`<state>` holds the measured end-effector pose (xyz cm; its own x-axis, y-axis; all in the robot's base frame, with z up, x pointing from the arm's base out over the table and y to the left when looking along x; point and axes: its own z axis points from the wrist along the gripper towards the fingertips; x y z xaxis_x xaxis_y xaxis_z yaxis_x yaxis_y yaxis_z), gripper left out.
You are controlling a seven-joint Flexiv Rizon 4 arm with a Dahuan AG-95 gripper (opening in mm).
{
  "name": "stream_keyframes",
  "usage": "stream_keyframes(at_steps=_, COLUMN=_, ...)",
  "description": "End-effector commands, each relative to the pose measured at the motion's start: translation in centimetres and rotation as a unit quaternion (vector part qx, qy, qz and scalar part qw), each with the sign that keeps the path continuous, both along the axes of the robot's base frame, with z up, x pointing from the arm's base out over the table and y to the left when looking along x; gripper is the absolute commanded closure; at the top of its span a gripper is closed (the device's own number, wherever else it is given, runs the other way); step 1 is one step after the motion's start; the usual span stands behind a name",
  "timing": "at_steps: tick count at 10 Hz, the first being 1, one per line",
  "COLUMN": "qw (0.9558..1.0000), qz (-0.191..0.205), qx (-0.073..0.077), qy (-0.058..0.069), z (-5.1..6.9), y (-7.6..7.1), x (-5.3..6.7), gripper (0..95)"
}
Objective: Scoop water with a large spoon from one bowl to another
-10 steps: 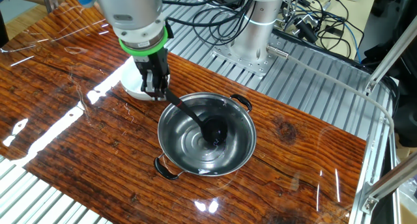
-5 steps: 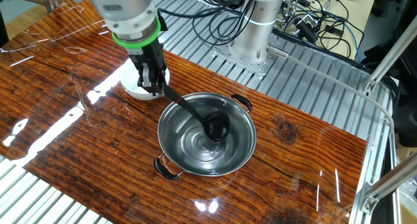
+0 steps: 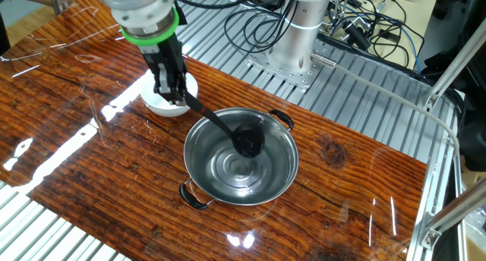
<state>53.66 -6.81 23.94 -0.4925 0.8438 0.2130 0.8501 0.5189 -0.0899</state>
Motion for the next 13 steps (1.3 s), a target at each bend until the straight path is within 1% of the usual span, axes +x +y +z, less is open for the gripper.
stream_keyframes(at_steps=1, qw=1.0, qz=0.006, qx=-0.005, qy=-0.004, z=0.3, y=-0.1, x=-0.2, gripper=95.0)
stream_keyframes(at_steps=4, qw=0.9998, qz=0.017, qx=0.004, qy=-0.005, z=0.5, y=0.0, x=-0.3, gripper=95.0)
stream_keyframes(at_steps=7, qw=0.9993, qz=0.037, qx=0.005, qy=-0.002, z=0.8, y=0.8, x=-0.2, gripper=95.0)
stream_keyframes(at_steps=10, qw=0.9969, qz=0.077, qx=0.017, qy=-0.004, z=1.1, y=1.5, x=-0.2, gripper=95.0)
stream_keyframes(at_steps=12, qw=0.995, qz=0.098, qx=0.019, qy=-0.006, z=1.3, y=1.9, x=-0.2, gripper=95.0)
stream_keyframes(at_steps=13, qw=0.9933, qz=0.114, qx=0.021, qy=-0.004, z=1.3, y=2.0, x=-0.2, gripper=95.0)
